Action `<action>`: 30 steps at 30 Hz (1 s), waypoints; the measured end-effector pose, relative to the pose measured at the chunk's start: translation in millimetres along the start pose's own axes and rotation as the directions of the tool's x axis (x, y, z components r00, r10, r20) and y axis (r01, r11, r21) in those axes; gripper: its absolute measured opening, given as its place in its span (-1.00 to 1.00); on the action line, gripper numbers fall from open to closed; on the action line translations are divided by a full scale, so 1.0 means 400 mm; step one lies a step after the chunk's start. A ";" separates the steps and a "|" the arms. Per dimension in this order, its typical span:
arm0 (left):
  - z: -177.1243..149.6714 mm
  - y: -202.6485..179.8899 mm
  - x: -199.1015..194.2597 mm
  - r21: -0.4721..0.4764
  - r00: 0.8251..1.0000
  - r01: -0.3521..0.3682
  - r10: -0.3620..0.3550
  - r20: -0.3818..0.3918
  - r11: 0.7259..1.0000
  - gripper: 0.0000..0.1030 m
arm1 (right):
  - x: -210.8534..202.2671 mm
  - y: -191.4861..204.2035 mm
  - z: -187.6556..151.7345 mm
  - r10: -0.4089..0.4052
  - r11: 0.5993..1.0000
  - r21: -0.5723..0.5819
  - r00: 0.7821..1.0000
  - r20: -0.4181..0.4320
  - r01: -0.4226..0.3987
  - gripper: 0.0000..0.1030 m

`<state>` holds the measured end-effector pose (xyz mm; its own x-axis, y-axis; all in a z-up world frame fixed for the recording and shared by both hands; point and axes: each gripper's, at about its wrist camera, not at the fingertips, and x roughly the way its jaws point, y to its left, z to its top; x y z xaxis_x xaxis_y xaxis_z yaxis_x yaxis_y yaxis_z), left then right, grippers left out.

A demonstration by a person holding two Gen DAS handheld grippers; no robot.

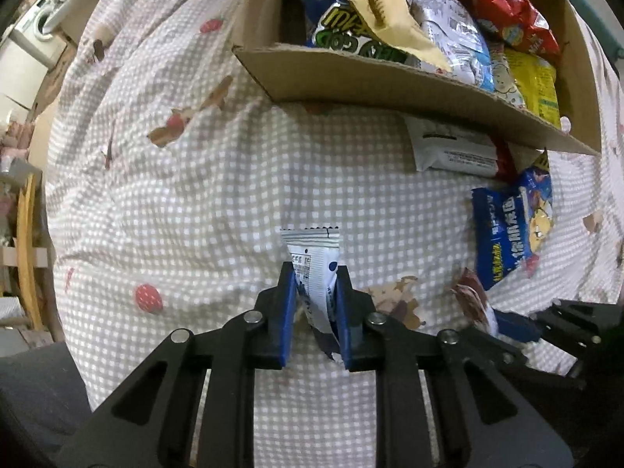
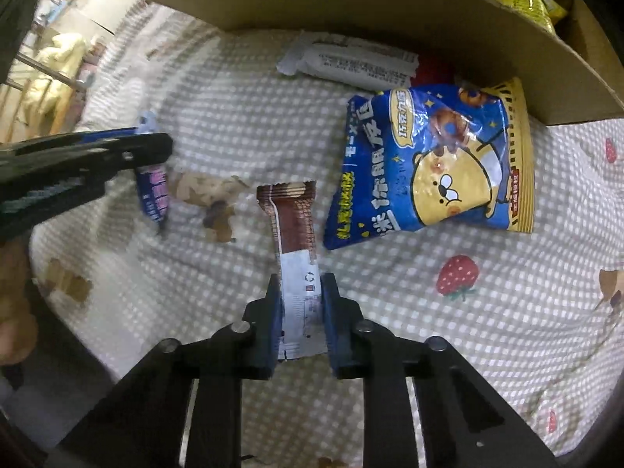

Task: Organize snacks
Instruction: 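Grasp the chocolate bar with the right gripper while the left grasps a white stick packet, then carry both packets into the box and open both grippers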

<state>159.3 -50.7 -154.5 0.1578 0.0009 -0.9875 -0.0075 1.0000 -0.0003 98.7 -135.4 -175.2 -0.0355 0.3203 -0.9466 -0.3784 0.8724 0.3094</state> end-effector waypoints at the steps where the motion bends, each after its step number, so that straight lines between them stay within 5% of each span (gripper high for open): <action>1: 0.000 0.005 0.000 -0.008 1.000 0.005 -0.005 -0.002 1.000 -0.70 | -0.008 0.002 -0.008 0.022 1.000 0.003 1.000 0.006 -0.022 -0.62; 18: -0.011 0.105 -0.075 -0.078 0.995 0.087 -0.083 0.061 0.993 -0.74 | -0.176 0.003 -0.034 0.231 0.973 -0.054 0.947 0.221 -0.225 -0.62; 24: 0.001 0.128 -0.166 -0.056 0.986 0.095 -0.087 0.140 0.994 -0.74 | -0.286 -0.011 -0.042 0.311 0.950 -0.099 0.865 0.395 -0.297 -0.62; 30: 0.039 0.150 -0.277 -0.019 0.968 0.057 -0.051 0.245 0.998 -0.74 | -0.354 -0.060 -0.044 0.307 0.945 -0.070 0.796 0.521 -0.318 -0.62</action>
<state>156.9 9.5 -42.8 0.3948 -0.0481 -0.9175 -0.0176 0.9981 -0.0599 96.6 -208.2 -50.3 0.3379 0.7151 -0.6119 -0.4110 0.6970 0.5876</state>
